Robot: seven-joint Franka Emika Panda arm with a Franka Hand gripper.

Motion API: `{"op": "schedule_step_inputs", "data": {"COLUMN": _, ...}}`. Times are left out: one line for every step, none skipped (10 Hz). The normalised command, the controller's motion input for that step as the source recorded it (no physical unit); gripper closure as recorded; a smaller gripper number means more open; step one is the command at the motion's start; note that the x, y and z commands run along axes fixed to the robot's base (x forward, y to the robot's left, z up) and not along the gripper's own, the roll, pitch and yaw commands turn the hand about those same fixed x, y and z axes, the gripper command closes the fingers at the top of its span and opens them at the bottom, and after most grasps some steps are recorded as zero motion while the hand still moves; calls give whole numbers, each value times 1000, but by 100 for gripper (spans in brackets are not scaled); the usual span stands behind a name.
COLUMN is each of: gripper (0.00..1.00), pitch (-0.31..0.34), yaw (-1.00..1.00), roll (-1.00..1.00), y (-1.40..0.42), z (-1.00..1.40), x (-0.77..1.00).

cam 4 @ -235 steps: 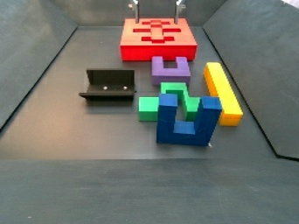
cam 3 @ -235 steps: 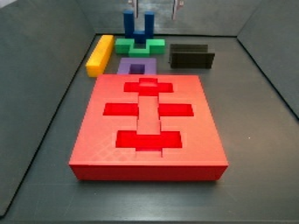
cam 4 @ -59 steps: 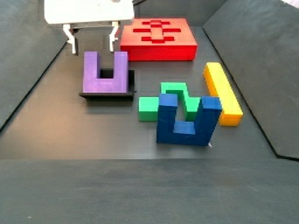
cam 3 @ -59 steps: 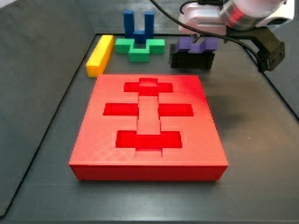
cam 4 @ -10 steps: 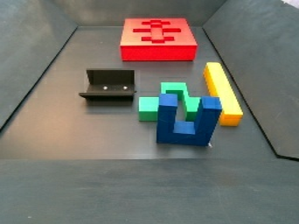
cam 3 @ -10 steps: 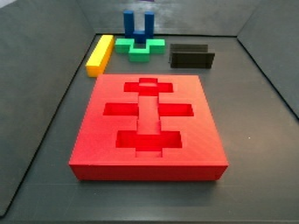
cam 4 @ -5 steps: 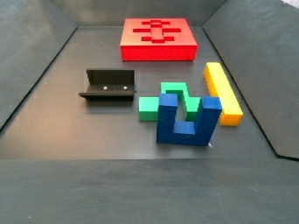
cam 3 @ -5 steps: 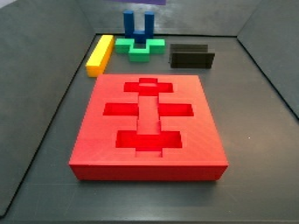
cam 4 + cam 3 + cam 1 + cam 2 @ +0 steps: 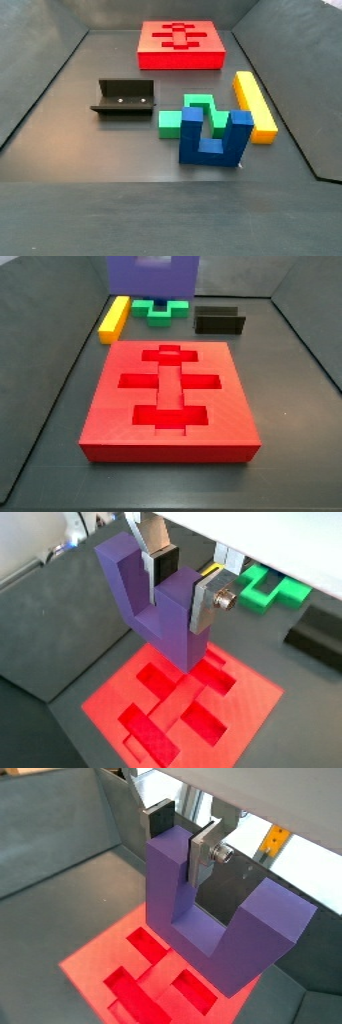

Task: Pick up the purple object. Move up. Place the purple object on the fixture. Regrasp the purple object. Move to above the board. Insert the purple object.
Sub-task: Insert the purple object.

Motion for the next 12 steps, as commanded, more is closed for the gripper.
{"op": "schedule_step_inputs", "data": {"gripper": 100, "pitch": -11, "yaw": 91, "roll": -77, "y": -406, "z": -460, "x": 0}}
{"op": "schedule_step_inputs", "data": {"gripper": 100, "pitch": -4, "yaw": 240, "roll": 0, "y": -403, "z": -277, "x": 0}}
{"op": "schedule_step_inputs", "data": {"gripper": 100, "pitch": 0, "yaw": 249, "roll": 70, "y": -280, "z": -40, "x": 0}}
{"op": "schedule_step_inputs", "data": {"gripper": 100, "pitch": 0, "yaw": 0, "roll": 10, "y": -74, "z": 0, "x": 0}}
{"op": "schedule_step_inputs", "data": {"gripper": 100, "pitch": -21, "yaw": 263, "roll": -133, "y": -54, "z": 0, "x": 74}}
{"op": "schedule_step_inputs", "data": {"gripper": 100, "pitch": -500, "yaw": -3, "roll": -193, "y": -180, "z": 37, "x": -463}}
{"op": "schedule_step_inputs", "data": {"gripper": 100, "pitch": -500, "yaw": -166, "roll": -267, "y": -126, "z": 57, "x": -277}}
{"op": "schedule_step_inputs", "data": {"gripper": 100, "pitch": -500, "yaw": -197, "roll": -263, "y": -134, "z": 49, "x": -234}}
{"op": "schedule_step_inputs", "data": {"gripper": 100, "pitch": -500, "yaw": -234, "roll": -287, "y": -94, "z": 0, "x": -171}}
{"op": "schedule_step_inputs", "data": {"gripper": 100, "pitch": -500, "yaw": -206, "roll": -286, "y": -63, "z": 0, "x": -249}}
{"op": "schedule_step_inputs", "data": {"gripper": 100, "pitch": -470, "yaw": -129, "roll": -114, "y": -100, "z": 0, "x": -289}}
{"op": "schedule_step_inputs", "data": {"gripper": 100, "pitch": 37, "yaw": 60, "roll": 500, "y": -506, "z": -203, "x": 111}}
